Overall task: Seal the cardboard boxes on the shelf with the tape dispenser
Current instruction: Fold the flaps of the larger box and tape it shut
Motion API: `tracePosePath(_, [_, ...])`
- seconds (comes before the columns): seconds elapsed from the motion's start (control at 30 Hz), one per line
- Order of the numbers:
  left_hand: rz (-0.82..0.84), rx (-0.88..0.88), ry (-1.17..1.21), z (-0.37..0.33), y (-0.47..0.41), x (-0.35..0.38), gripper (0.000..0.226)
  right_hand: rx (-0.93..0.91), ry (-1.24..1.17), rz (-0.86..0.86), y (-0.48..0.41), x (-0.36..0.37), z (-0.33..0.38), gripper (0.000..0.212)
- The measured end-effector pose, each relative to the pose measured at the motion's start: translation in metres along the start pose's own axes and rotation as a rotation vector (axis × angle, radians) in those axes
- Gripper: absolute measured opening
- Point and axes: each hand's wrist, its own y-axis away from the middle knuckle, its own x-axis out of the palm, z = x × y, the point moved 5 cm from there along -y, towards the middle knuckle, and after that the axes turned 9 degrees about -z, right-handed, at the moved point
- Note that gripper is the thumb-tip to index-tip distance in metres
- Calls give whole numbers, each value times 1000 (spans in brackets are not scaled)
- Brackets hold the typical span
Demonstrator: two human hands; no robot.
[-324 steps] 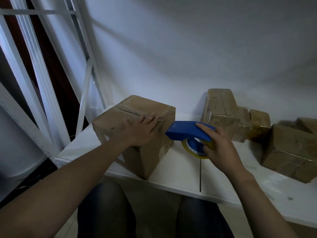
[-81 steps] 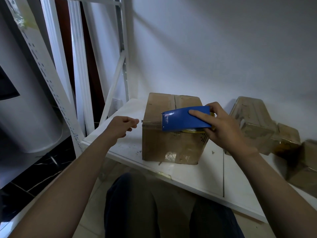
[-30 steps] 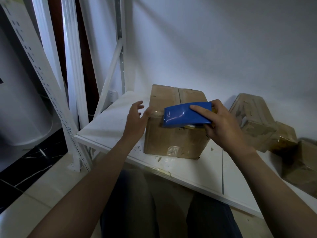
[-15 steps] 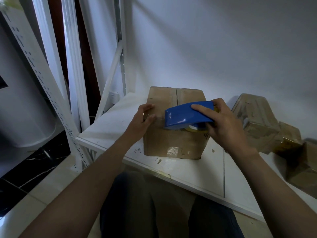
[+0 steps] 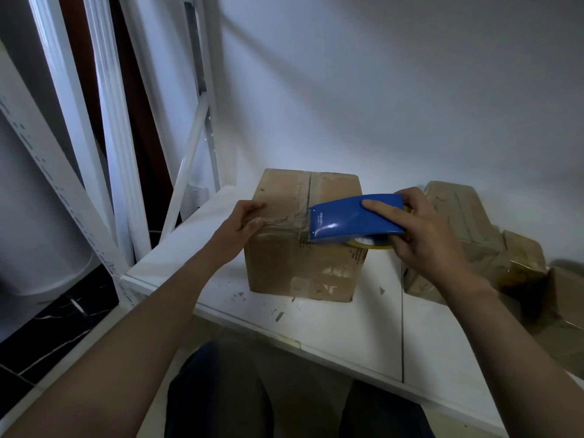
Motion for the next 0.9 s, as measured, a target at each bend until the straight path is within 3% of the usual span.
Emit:
tracePosePath(0.13, [14,0,-19,8,-10,-4,26,13,27,-25,1,-16,-27,76])
tracePosePath(0.3, [38,34,-33,12,-27,-1,23,-7,47,17,2,-16,-49,81])
tracePosePath(0.9, [-13,9,-111,15,-34,0,28,167,-74,-17,27,5,-99,75])
